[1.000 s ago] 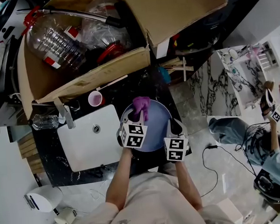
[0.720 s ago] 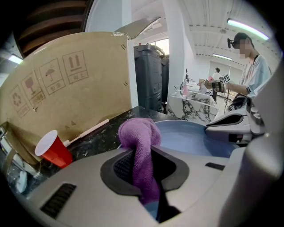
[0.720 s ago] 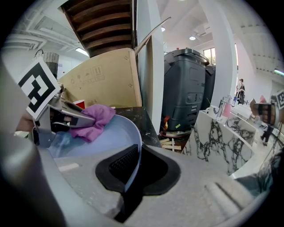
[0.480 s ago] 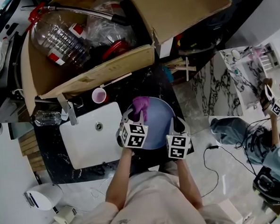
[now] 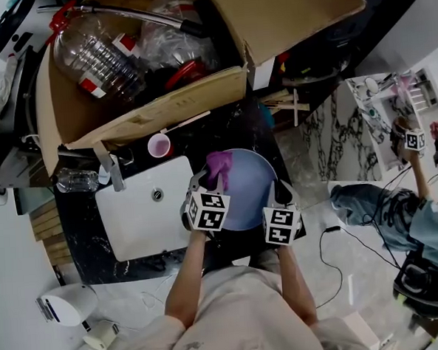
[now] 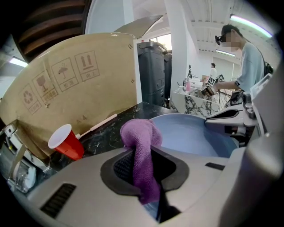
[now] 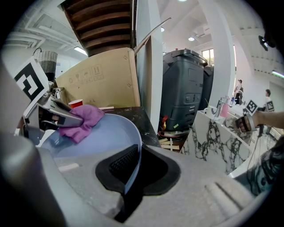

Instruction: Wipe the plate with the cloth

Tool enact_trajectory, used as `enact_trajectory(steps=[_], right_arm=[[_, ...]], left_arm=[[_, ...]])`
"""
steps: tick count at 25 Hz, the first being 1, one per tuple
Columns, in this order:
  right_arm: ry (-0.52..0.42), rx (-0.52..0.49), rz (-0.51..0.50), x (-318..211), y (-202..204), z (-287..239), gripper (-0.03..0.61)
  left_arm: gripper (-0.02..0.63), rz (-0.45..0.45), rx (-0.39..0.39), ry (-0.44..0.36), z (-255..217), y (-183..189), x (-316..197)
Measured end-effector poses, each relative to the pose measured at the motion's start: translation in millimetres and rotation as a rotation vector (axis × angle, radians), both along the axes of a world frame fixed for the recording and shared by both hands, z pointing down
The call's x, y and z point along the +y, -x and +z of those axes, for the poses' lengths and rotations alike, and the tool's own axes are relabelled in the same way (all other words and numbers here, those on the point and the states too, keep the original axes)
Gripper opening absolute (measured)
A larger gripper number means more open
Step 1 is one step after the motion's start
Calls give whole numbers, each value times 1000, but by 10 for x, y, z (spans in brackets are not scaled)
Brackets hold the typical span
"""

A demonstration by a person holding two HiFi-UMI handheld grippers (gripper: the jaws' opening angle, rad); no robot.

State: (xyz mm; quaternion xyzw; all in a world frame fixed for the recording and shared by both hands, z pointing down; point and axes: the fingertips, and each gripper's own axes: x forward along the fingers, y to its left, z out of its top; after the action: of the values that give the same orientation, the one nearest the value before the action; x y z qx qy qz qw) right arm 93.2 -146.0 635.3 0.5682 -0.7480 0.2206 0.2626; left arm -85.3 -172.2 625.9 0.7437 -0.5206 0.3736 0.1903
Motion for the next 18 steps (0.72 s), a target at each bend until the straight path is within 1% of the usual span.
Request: enact_trajectory(steps=[9, 13, 18], right_arm=[[-42, 18, 2, -47, -23, -11, 32], [-10, 16, 14, -2, -23, 18, 32], [-12, 15, 30, -12, -23, 1, 33]], left_arm=[[60, -1, 5, 25, 2, 100, 122], [60, 9, 13, 37, 9, 138, 189], [60, 34, 17, 55, 6, 158, 270]])
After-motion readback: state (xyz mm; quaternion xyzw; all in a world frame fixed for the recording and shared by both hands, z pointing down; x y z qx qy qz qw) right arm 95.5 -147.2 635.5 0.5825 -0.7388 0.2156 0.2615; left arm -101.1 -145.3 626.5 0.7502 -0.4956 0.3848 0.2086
